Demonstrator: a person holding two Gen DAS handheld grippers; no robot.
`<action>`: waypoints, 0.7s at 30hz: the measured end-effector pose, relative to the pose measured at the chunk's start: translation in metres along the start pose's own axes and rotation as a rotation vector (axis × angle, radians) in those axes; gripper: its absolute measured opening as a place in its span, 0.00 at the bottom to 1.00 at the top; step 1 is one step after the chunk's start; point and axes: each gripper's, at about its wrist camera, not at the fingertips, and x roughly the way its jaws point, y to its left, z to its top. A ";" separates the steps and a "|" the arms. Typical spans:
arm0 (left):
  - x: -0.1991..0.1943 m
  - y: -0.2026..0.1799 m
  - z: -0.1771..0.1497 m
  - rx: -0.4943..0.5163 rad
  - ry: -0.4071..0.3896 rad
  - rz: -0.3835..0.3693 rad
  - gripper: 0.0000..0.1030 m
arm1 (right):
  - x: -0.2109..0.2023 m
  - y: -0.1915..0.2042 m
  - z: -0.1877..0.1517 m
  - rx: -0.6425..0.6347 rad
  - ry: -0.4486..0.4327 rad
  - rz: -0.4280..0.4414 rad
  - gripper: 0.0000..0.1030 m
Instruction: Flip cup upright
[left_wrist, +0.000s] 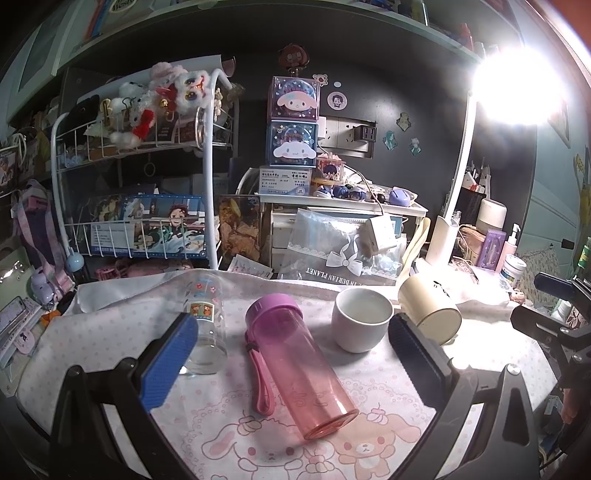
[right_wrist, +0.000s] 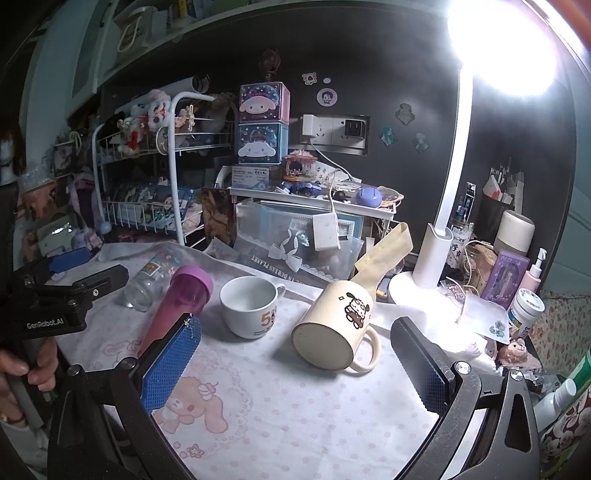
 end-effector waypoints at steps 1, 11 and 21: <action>0.001 -0.001 0.000 0.000 -0.001 0.000 0.99 | 0.000 0.000 0.000 0.000 0.000 -0.001 0.99; 0.001 -0.001 -0.001 -0.001 0.001 0.000 0.99 | 0.000 0.000 0.000 0.002 0.001 0.002 0.99; 0.007 0.003 -0.007 -0.011 0.004 -0.015 0.99 | 0.002 0.000 -0.001 0.014 0.000 0.003 0.99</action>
